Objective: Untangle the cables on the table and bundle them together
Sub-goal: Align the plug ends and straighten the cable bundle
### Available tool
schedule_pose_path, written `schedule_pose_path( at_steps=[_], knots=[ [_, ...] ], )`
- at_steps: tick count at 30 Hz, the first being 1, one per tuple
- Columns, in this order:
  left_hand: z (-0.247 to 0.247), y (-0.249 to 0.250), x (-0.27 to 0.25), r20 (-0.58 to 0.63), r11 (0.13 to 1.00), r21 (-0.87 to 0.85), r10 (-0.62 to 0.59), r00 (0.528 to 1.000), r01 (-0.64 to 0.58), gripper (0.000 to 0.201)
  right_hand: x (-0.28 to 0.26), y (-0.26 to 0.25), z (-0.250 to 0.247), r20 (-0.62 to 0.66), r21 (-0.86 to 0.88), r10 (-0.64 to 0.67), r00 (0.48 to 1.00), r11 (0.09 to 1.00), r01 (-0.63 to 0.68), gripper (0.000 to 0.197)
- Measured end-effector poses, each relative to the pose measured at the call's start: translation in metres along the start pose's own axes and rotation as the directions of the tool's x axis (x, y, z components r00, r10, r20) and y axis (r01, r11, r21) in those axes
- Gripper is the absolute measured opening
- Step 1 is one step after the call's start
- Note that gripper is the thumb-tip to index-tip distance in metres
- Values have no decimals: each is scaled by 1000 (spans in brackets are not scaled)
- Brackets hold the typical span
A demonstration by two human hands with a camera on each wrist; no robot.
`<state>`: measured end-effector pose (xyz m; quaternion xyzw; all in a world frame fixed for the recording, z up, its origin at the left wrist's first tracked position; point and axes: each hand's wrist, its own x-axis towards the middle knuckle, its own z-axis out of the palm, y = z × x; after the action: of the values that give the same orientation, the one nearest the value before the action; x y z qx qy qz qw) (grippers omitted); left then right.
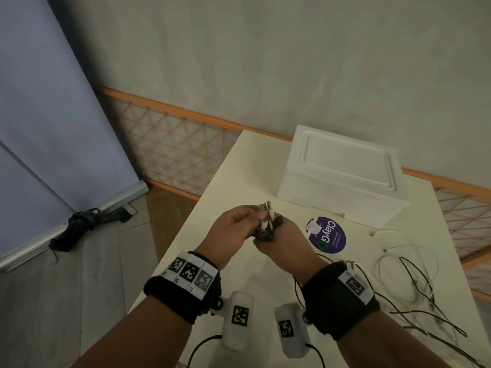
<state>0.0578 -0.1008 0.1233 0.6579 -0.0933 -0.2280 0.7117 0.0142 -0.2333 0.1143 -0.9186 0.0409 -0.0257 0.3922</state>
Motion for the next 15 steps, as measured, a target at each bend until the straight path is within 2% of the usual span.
schedule_pose_path(
  at_steps=[1, 3, 5, 8, 10, 12, 15],
  knots=[
    [1, 0, 1, -8, 998, 60, 29, 1000, -28, 28, 0, 2, 1, -1, -18, 8, 1000, 1000, -8, 19],
    [3, 0, 2, -16, 972, 215, 106, 994, -100, 19, 0, 5, 3, -3, -44, 22, 1000, 999, -22, 22],
    [5, -3, 1, -29, 937, 303, 191, 981, -173, 20, 0, 5, 3, -4, -57, 21, 1000, 998, -22, 23],
    [12, -4, -4, -144, 945, 199, 291, 946, -260, 24, -2, 3, 1, 0, -80, -30, 1000, 996, 30, 20],
    [17, -3, -2, -217, 967, 68, 256, 942, -247, 26, -4, 2, 2, 4, -77, -43, 999, 996, 44, 19],
    [21, 2, -2, -203, 972, -15, 226, 953, -234, 24, -6, 3, 4, -3, -81, -25, 1000, 996, 25, 19],
    [20, 1, 0, -94, 949, -12, 314, 945, -316, 11, -5, 4, 6, -15, -92, 4, 1000, 996, -5, 12]
  ],
)
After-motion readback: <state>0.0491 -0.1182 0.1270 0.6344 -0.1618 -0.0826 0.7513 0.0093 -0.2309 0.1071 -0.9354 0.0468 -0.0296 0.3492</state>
